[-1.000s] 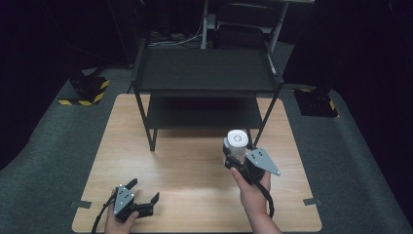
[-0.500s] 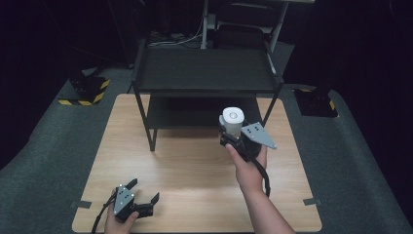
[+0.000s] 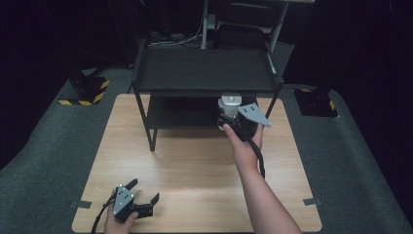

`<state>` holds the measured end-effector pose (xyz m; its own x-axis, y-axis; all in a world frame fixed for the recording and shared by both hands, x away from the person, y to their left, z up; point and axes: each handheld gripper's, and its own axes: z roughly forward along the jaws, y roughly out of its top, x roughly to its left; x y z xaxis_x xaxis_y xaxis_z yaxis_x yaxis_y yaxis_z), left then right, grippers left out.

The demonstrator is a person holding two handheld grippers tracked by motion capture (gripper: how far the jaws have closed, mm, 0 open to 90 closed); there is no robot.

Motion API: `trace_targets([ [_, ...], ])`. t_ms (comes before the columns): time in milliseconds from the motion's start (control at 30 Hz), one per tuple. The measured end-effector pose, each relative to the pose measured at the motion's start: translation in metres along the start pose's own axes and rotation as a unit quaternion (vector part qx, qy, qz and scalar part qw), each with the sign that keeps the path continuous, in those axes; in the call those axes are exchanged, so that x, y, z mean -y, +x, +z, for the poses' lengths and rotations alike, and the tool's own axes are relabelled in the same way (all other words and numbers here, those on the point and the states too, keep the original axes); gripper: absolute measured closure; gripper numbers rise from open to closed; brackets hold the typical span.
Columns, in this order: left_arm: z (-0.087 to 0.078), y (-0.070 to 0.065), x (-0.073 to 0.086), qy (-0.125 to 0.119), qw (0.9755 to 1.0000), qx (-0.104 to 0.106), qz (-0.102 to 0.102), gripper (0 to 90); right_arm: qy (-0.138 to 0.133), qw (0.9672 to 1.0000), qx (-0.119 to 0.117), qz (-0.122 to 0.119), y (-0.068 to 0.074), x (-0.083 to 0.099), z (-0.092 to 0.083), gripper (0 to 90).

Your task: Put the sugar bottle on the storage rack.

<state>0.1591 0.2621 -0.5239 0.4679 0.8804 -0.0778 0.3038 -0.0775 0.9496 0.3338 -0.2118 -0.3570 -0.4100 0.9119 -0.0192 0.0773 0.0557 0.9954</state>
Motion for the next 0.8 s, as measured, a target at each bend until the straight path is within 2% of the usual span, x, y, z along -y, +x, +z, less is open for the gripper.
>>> trace_targets([
  [467,0.000,0.001,0.000,0.000,1.0000,0.004,0.000,0.5,-0.003,1.0000,0.003,-0.005,-0.002,0.006,0.033,29.8],
  [800,0.000,0.002,0.000,0.001,1.0000,0.005,0.000,0.5,-0.003,1.0000,0.005,-0.003,-0.001,0.011,0.038,29.4],
])
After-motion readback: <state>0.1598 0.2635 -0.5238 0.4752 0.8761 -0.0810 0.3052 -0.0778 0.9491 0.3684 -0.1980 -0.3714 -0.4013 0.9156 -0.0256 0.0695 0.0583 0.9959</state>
